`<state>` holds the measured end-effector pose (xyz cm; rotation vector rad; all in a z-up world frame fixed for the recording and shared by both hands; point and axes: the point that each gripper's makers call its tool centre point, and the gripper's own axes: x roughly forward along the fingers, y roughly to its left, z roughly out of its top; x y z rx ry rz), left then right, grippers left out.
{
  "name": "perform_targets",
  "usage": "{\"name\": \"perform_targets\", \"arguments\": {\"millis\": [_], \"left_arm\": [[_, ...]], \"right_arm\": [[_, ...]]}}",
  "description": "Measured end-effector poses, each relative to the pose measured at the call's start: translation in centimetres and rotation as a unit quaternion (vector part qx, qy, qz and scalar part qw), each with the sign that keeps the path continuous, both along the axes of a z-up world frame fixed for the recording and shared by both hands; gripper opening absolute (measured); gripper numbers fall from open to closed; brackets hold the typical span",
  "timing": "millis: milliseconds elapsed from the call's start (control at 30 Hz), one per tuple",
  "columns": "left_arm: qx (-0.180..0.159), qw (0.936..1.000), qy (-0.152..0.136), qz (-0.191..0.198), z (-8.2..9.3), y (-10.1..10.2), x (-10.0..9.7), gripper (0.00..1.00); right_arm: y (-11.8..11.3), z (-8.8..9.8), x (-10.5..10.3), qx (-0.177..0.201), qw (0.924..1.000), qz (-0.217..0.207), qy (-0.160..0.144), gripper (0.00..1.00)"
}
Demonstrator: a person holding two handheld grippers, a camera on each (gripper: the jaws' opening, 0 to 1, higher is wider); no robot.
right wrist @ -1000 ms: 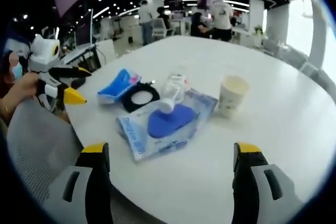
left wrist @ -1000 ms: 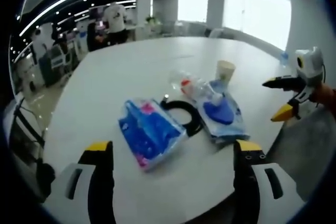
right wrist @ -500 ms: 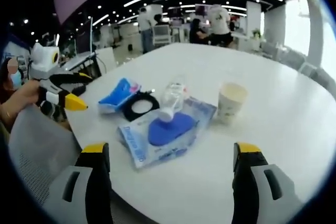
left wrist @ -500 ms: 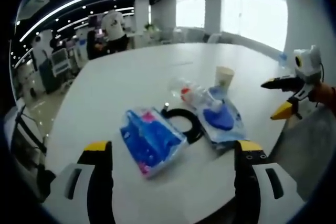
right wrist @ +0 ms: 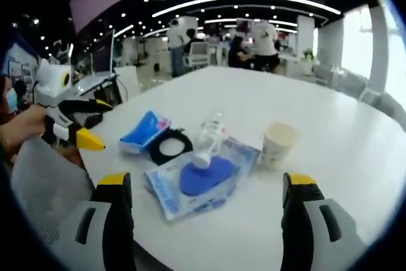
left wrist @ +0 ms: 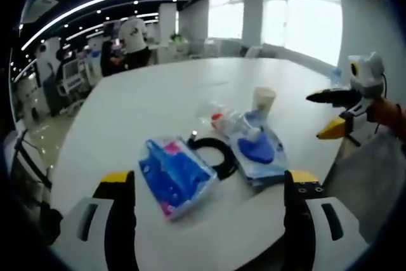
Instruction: Arrange the tabletop items into an orderly group along one side of the table until the central work area is clear of visible clutter.
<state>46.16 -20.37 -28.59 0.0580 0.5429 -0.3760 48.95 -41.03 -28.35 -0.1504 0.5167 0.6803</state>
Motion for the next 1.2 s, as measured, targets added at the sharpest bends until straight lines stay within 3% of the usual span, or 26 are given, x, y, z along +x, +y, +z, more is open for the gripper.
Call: {"name": "perform_targets", "arguments": {"millis": [33, 233, 467, 633, 733, 1200], "left_arm": [[-0.016, 0.9999, -0.003, -0.003, 0.6, -0.4, 0.1, 0.95], [-0.031, 0.9995, -0.009, -0.007, 1.6, -0.7, 0.5, 0.95], [-0.018, 0.9996, -0.01, -0.017, 2.4, -0.3, 0.8, 0.95], [-0.027, 0.9994, -0.001, -0.021, 2.5, -0.1, 0.7, 0.95], [-0.036, 0.999, 0.001, -0.024, 2.5, -0.3, 0.6, 0.95], [-0.02, 0.9993, 0.004, -0.033, 2.5, 0.1, 1.0, 0.95]], "right_arm": [[0.2, 0.1, 0.1, 0.006, 1.0, -0.001, 0.005, 0.97], [0.8, 0.3, 0.8, 0.004, 0.9999, -0.01, 0.013, 0.96], [1.4, 1.6, 2.5, 0.006, 0.9998, -0.014, 0.013, 0.96], [2.1, 1.9, 3.3, 0.011, 0.9995, -0.016, 0.025, 0.95], [2.6, 1.7, 3.5, 0.011, 0.9991, -0.015, 0.037, 0.96], [4.5, -0.1, 5.9, -0.01, 0.998, -0.011, 0.062, 0.93]]}}
